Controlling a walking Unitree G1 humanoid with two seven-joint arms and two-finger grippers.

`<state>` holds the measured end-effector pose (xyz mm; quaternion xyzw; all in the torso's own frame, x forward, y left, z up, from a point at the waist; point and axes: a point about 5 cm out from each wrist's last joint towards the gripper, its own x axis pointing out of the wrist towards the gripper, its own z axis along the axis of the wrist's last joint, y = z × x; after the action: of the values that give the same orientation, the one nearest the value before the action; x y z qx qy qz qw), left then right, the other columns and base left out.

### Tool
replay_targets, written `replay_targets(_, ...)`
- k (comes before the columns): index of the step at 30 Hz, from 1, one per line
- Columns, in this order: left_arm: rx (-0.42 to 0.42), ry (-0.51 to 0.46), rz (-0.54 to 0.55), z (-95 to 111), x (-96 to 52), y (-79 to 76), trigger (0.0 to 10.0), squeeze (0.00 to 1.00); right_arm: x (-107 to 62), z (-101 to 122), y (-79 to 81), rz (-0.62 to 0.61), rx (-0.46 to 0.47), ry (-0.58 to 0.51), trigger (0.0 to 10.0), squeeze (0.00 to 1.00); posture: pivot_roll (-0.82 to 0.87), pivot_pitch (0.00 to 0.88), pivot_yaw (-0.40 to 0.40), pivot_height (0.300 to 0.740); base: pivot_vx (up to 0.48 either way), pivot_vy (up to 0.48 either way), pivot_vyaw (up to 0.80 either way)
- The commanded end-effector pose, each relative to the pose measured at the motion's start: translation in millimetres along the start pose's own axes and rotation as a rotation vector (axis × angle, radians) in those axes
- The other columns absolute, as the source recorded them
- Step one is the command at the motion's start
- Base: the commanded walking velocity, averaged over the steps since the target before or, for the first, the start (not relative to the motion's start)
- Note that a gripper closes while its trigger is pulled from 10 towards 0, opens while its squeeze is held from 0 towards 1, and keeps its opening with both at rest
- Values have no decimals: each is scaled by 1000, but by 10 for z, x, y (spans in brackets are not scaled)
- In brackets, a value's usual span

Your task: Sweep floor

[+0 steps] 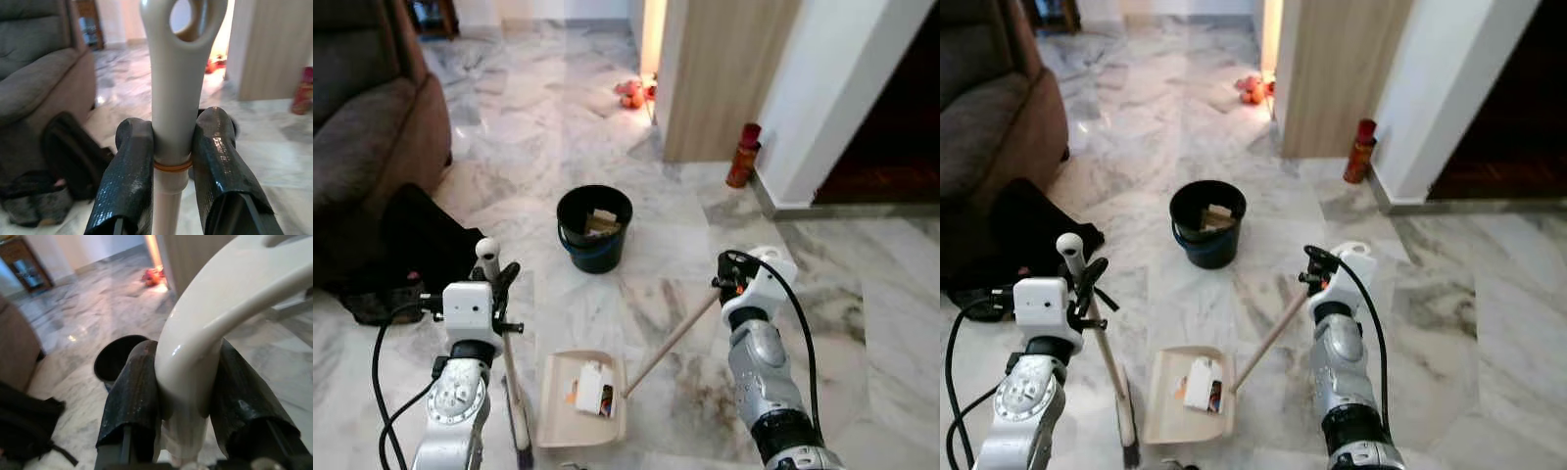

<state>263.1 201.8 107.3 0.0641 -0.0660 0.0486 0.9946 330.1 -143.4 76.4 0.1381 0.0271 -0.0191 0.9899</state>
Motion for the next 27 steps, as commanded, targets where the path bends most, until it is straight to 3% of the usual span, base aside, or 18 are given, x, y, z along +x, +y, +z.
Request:
replay_targets(1,-13,-37,-11,74,29,-47,10000,0,37,118,1,8,8,-52,10000,0,152,87,-16,740,394,0,0)
replay_targets(7,-13,-37,-10,76,30,-47,10000,0,38,123,4,13,10,-56,10000,0,152,87,-16,740,394,0,567)
replay_targets(18,-14,-36,-6,72,34,-40,10000,0,40,118,19,22,6,-53,10000,0,153,92,-18,740,394,0,0)
replay_targets(23,-15,-37,-6,71,37,-44,10000,0,40,118,22,23,11,-53,10000,0,154,89,-19,740,393,0,590)
replay_targets(27,-14,-38,-6,72,41,-45,10000,0,44,115,23,18,26,-50,10000,0,157,88,-19,740,391,0,0)
